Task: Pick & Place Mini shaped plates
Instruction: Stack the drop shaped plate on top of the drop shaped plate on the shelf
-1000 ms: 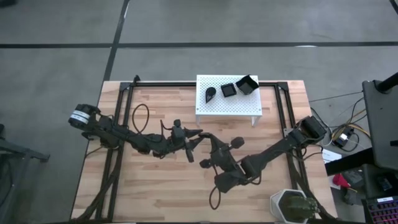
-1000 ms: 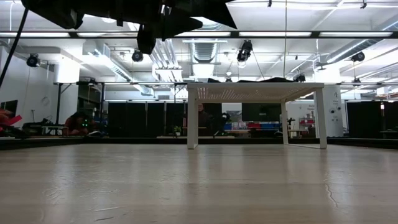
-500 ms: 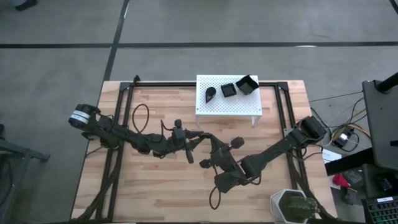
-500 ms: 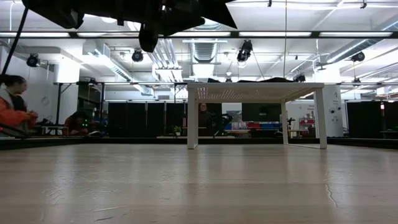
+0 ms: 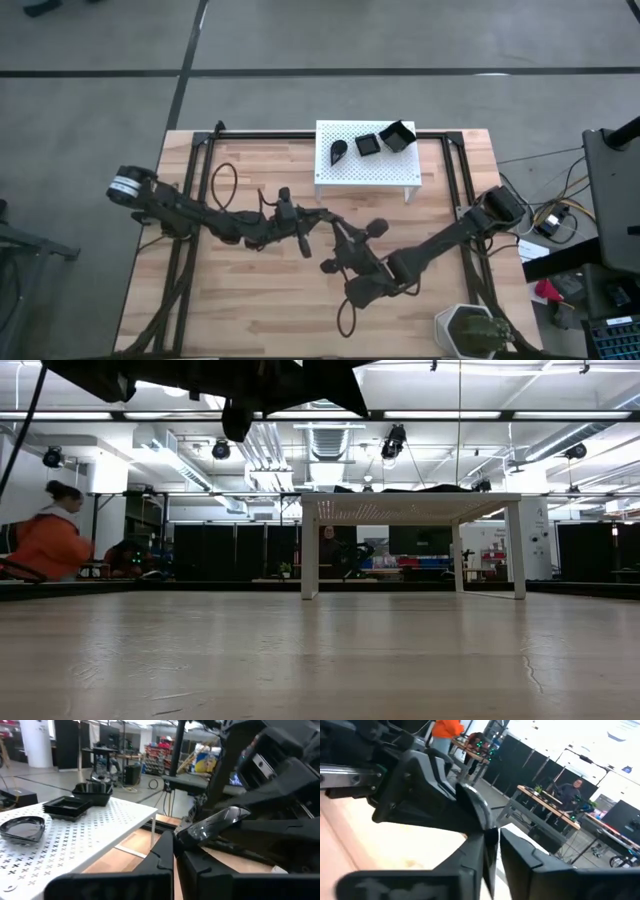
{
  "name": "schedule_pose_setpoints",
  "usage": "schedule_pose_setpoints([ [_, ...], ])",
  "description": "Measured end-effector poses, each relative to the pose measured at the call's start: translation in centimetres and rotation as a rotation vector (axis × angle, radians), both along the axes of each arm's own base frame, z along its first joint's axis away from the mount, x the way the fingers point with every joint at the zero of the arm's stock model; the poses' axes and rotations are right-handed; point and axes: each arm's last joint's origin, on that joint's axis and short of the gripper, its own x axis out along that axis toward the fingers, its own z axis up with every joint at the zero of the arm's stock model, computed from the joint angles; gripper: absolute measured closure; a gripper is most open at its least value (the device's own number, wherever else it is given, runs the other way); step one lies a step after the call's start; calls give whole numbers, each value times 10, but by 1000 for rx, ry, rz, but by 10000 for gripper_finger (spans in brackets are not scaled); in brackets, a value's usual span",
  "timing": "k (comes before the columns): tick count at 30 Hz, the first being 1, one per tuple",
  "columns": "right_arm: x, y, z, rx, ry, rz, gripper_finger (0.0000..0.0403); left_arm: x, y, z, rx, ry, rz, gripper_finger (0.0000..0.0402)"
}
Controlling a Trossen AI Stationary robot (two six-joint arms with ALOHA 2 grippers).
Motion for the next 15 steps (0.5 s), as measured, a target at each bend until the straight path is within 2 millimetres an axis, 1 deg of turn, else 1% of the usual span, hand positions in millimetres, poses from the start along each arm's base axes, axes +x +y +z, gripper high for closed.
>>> schedule_pose_setpoints([
  [2, -1, 1, 2, 1, 1, 8, 317, -2, 3, 3, -10, 10, 3, 399],
  [6, -4, 6, 4, -1, 2, 21, 262, -10, 9, 15, 8, 7, 22, 399],
  [9, -9, 13, 2, -28, 44, 43, 231, -17, 17, 25, 25, 50, 40, 400],
  [12, -15, 22, -1, -40, 52, 60, 213, -24, 29, 39, -9, 101, 52, 400],
  [15, -21, 31, -2, -43, 54, 87, 208, -29, 44, 53, -47, 187, 34, 400],
])
